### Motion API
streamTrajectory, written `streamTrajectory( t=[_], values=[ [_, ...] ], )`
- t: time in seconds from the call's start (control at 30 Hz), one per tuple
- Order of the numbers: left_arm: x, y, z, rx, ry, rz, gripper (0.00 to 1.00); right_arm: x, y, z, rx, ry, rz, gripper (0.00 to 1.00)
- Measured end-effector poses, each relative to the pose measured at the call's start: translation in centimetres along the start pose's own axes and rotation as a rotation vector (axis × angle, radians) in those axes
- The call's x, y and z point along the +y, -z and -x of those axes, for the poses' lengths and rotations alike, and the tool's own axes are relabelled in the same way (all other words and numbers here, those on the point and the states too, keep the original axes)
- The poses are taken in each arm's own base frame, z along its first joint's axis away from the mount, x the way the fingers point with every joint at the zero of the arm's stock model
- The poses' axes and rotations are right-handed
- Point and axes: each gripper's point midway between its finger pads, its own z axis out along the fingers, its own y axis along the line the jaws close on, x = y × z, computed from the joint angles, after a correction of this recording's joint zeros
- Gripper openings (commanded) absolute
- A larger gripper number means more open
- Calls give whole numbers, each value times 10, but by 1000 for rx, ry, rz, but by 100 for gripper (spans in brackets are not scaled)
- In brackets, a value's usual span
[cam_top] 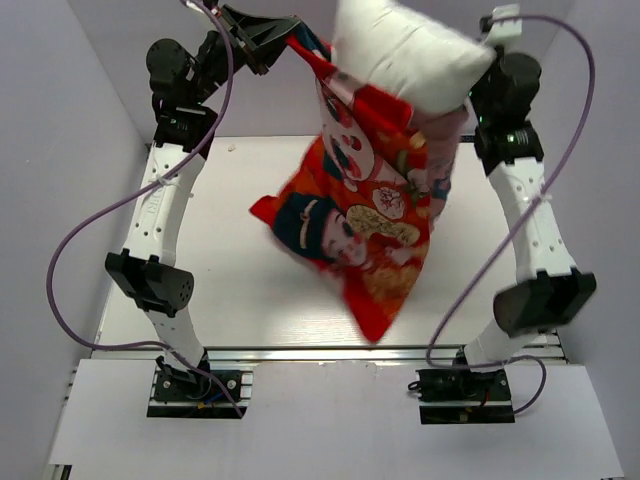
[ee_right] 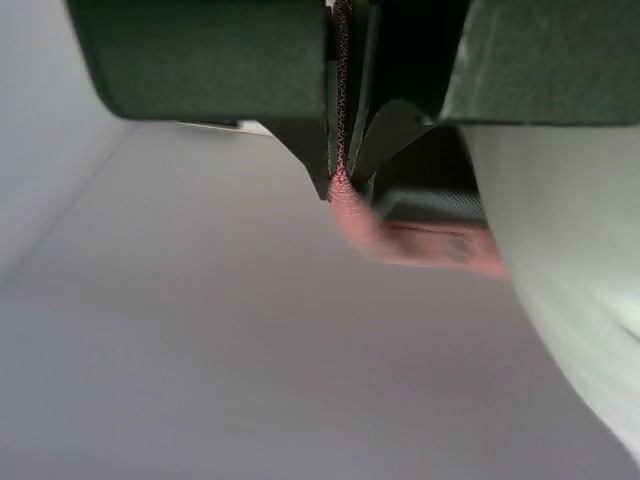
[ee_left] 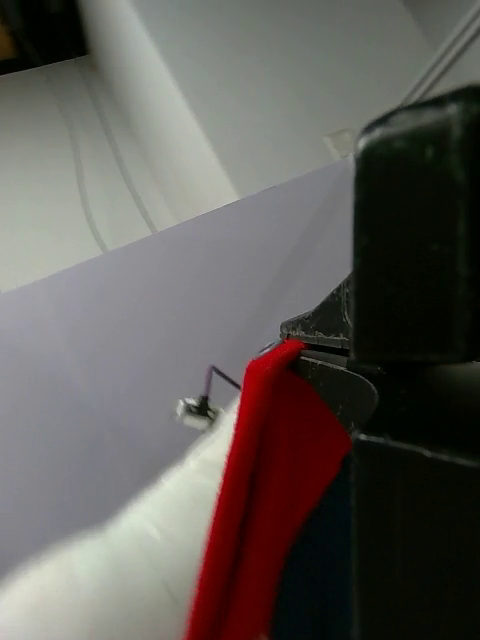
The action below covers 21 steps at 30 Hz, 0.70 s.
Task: Put the pillow into the pillowcase
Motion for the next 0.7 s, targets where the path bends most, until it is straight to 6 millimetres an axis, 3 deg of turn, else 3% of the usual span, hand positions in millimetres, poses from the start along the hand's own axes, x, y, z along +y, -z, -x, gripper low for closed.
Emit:
streamTrajectory(
  t=[0.07, 0.1, 0.17, 0.23, 0.27, 0.33, 0.37, 0.4, 0.43, 0.53, 0.57, 0.63, 0.7],
  values=[
    [-29, -3, -17, 43, -27, -49, 0, 29, 27, -9, 14, -3, 105, 0],
    [-41, -5, -23, 57, -37, -75, 0, 63, 50, -3, -15, 5, 206, 0],
    [-64, -5, -27, 68, -64, -132, 0, 159, 121, 24, -127, 41, 508, 0],
    [-72, -2, -28, 83, -74, -155, 0, 238, 214, 58, -291, 65, 816, 0],
    [-74, -1, -26, 80, -71, -165, 0, 263, 261, 77, -374, 68, 942, 0],
    [-77, -4, -16, 41, -62, -193, 0, 281, 319, 113, -530, 59, 1082, 0],
    [-77, -5, -9, 18, -54, -203, 0, 281, 329, 127, -587, 56, 1081, 0],
    [-74, -6, -5, 7, -44, -204, 0, 275, 324, 137, -614, 61, 1033, 0],
    [-69, -7, -3, 7, -31, -196, 0, 268, 306, 138, -604, 77, 962, 0],
    [-51, -14, 1, 2, 12, -168, 0, 231, 202, 140, -503, 103, 650, 0],
    [-43, -16, 3, -6, 30, -145, 0, 210, 152, 132, -432, 105, 535, 0],
    [-33, -18, 11, -41, 54, -125, 0, 160, 73, 109, -311, 85, 340, 0],
    [-30, -15, 21, -77, 60, -118, 0, 100, 15, 66, -183, 74, 157, 0]
  ],
)
